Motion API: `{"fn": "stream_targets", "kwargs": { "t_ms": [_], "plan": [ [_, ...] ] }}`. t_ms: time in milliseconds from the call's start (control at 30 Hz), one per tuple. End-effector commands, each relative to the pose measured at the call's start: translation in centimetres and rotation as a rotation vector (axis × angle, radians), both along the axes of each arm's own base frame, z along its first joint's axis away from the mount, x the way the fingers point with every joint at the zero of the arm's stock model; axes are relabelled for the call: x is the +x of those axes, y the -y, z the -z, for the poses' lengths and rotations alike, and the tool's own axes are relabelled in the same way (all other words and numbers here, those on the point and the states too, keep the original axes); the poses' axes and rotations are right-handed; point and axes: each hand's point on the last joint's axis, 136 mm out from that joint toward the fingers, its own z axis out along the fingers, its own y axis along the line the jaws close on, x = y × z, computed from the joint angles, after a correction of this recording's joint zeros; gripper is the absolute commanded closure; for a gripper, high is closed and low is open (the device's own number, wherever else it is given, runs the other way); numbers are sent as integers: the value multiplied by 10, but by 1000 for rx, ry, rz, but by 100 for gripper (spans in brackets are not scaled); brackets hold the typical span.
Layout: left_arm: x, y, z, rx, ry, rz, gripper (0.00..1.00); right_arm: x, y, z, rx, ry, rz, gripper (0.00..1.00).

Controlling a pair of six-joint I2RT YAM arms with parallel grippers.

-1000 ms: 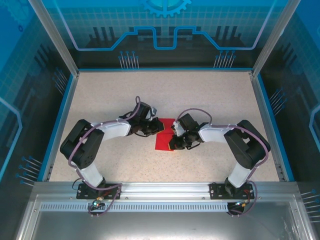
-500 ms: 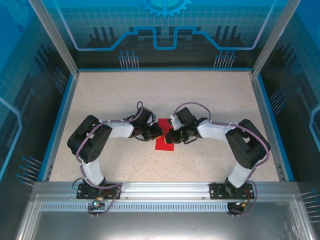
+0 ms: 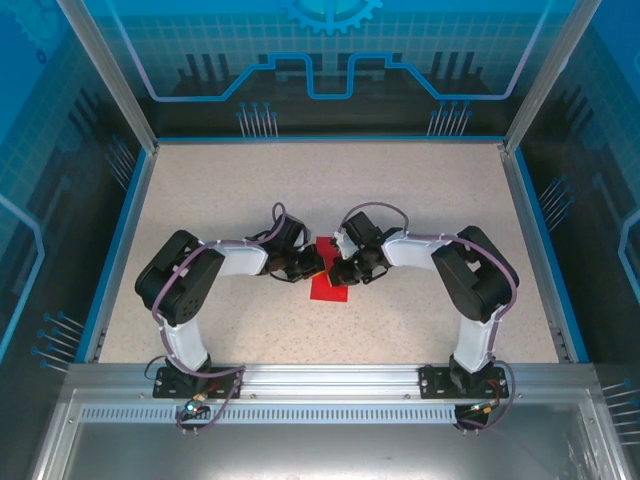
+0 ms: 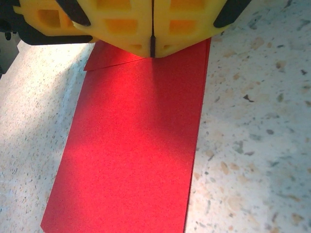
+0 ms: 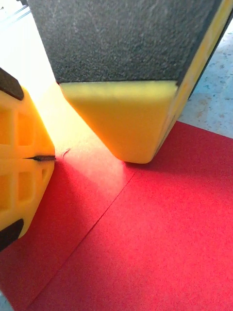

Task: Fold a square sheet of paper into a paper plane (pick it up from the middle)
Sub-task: Fold the triangle a second time at the center of the table.

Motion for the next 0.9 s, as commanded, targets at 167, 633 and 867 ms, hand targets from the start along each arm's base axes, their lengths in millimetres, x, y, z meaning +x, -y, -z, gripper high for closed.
{"fn": "stream_targets", "kwargs": {
  "t_ms": [167, 633, 867],
  "plan": [
    [-24, -31, 40, 183, -142, -46, 94, -24, 14, 14, -39, -63, -70, 100],
    [-35, -46, 56, 264, -205, -96, 96, -72, 55, 23, -66, -137, -94, 100],
    [-35, -46, 55, 264, -203, -99, 96, -85, 64, 21, -77, -152, -75, 100]
  ]
}}
